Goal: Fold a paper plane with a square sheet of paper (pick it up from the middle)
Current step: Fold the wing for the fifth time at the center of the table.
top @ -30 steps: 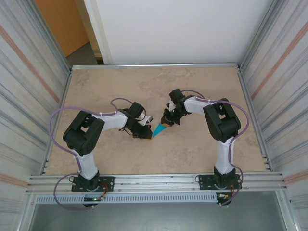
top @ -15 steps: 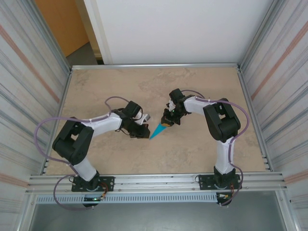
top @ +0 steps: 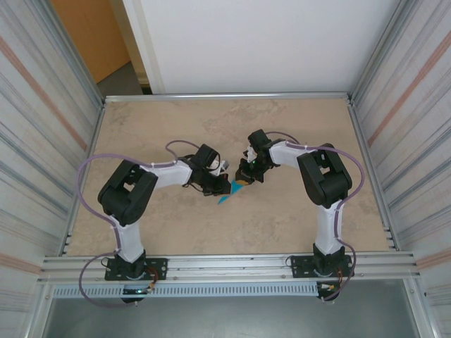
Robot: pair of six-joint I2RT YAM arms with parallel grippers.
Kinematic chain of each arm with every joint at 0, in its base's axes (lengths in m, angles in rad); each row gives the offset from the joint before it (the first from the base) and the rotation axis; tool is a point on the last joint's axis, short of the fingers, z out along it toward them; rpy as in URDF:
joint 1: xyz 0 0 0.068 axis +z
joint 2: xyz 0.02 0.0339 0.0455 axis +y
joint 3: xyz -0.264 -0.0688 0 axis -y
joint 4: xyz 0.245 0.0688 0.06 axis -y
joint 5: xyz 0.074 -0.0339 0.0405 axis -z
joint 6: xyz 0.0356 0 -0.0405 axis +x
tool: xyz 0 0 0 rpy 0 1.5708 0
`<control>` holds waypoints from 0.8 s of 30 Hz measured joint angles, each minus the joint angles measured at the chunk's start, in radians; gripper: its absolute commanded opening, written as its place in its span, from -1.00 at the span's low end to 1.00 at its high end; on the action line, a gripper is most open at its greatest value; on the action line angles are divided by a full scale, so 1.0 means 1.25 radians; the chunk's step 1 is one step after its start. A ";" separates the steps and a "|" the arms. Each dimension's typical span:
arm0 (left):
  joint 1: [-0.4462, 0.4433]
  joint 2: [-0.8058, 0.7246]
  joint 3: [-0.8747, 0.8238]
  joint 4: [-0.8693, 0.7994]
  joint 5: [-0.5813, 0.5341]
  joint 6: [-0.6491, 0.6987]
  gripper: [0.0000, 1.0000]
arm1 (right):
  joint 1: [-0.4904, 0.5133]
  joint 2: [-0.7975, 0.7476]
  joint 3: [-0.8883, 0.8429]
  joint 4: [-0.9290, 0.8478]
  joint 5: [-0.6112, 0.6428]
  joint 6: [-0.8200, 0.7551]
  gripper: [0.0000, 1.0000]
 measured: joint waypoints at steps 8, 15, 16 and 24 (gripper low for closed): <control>0.000 0.044 0.038 -0.033 -0.014 -0.011 -1.00 | 0.000 -0.005 -0.002 0.031 0.006 0.000 -0.83; 0.001 0.049 0.048 -0.049 -0.013 -0.019 -1.00 | 0.016 -0.042 -0.018 0.061 0.068 -0.001 -0.85; 0.001 0.050 0.049 -0.049 -0.013 -0.020 -1.00 | 0.021 -0.047 -0.024 0.068 0.073 -0.002 -0.86; 0.007 0.053 0.048 -0.049 0.005 -0.032 -1.00 | 0.036 -0.082 -0.126 0.175 0.090 -0.001 -0.86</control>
